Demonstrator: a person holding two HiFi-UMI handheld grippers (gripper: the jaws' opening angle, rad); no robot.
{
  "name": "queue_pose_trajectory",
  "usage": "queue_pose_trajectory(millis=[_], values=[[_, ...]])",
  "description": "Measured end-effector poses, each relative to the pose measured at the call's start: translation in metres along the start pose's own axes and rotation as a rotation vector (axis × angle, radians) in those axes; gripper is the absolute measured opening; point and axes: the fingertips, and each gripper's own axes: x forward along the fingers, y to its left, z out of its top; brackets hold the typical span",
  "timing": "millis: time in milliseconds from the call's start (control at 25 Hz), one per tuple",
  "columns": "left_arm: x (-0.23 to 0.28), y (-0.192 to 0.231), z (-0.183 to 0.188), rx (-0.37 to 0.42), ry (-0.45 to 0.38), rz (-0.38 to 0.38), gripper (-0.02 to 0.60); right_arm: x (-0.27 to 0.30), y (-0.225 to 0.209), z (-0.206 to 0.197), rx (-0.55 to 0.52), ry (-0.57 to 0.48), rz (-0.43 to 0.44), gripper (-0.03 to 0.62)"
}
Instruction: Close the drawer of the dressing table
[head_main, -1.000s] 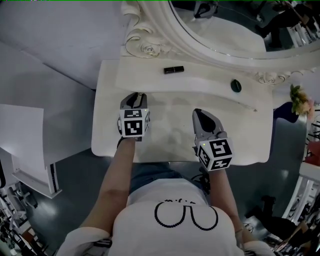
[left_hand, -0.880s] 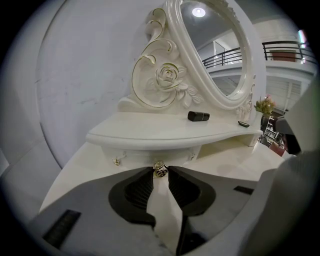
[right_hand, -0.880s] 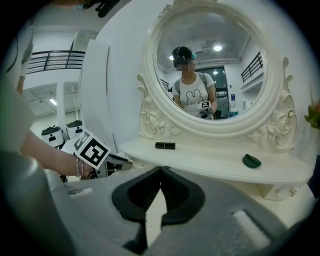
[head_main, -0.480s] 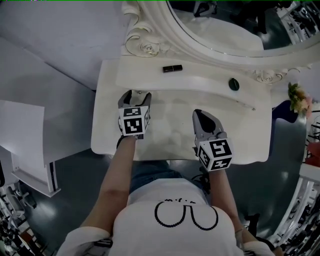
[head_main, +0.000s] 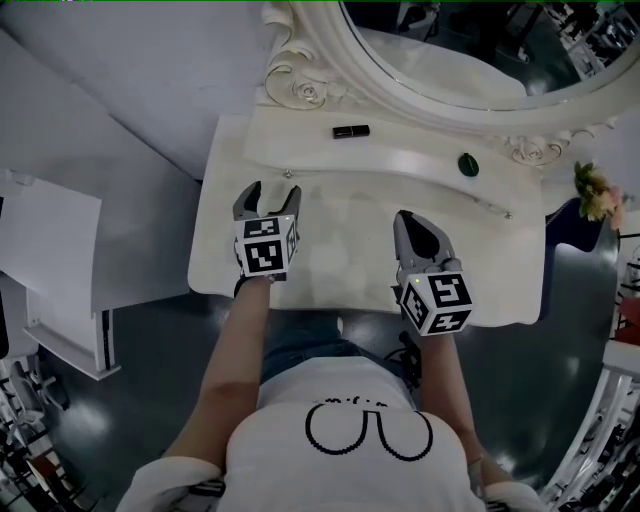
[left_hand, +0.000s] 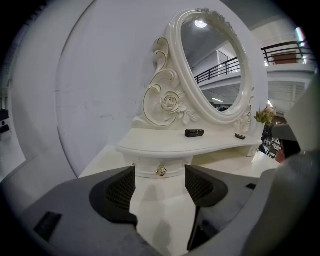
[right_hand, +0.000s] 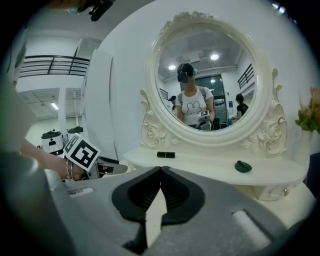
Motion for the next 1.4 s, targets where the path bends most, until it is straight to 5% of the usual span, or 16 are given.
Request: queue_pose_trajectory(millis=[1200, 1280, 1360, 1400], values=[[-0.211, -0.055, 0.072, 0.134, -0.467, -0.061, 0.295, -0.132, 0.068, 0.030, -0.064, -0.221, 0.041, 0.000], [-0.219, -0.054, 0.077, 0.151, -0.477, -0.042, 0.256, -0.136, 0.071, 0.036, -0.073, -0.232, 0.046, 0.000], [-0.227, -0.050, 0.082, 0.171, -0.490, -0.004, 0.033, -0.138, 0.075, 0.045, -0.085, -0.249, 0.051, 0.000], [-0.230, -0.048, 0.085, 0.177, -0.496, 0.007, -0.002, -0.138, 0.077, 0.051, -0.091, -0.260, 0.053, 0.000]])
